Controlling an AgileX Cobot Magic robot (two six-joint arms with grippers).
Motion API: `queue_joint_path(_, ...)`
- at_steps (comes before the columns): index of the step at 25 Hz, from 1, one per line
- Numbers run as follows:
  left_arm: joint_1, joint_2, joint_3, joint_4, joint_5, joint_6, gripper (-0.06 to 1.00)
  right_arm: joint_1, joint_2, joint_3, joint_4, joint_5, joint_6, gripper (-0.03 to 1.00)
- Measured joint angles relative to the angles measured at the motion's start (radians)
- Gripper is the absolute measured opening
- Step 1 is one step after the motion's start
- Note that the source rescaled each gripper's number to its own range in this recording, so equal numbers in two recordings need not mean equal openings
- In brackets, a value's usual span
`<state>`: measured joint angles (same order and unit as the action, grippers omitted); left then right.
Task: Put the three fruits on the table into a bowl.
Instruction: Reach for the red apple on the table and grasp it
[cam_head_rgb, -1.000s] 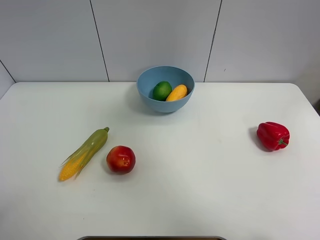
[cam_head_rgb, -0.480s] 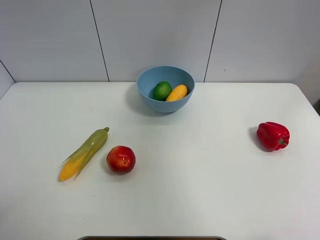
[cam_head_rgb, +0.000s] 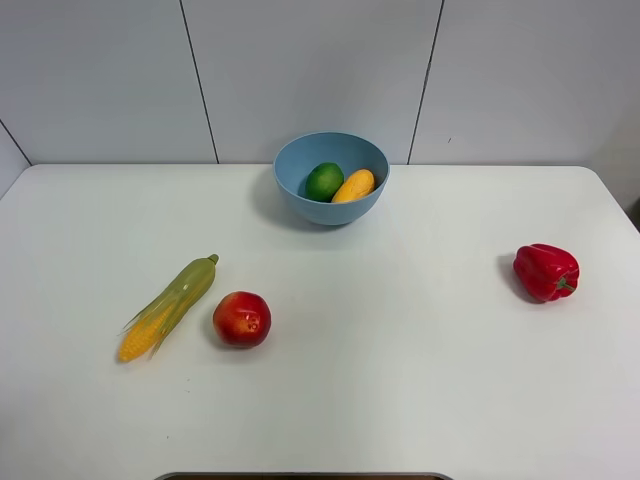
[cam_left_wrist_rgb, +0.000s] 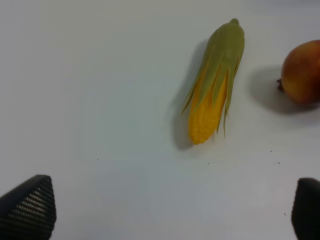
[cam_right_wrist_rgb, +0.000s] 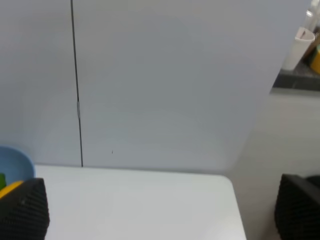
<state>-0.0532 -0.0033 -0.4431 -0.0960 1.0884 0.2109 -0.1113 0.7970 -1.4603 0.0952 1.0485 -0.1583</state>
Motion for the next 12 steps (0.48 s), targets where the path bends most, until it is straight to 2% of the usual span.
queue_joint_path(12, 0.0, 0.0, 0.0, 0.0, 0.0, 0.0, 1.0, -0.008, -0.253, 0.261, 0.018, 0.02, -0.018, 0.94)
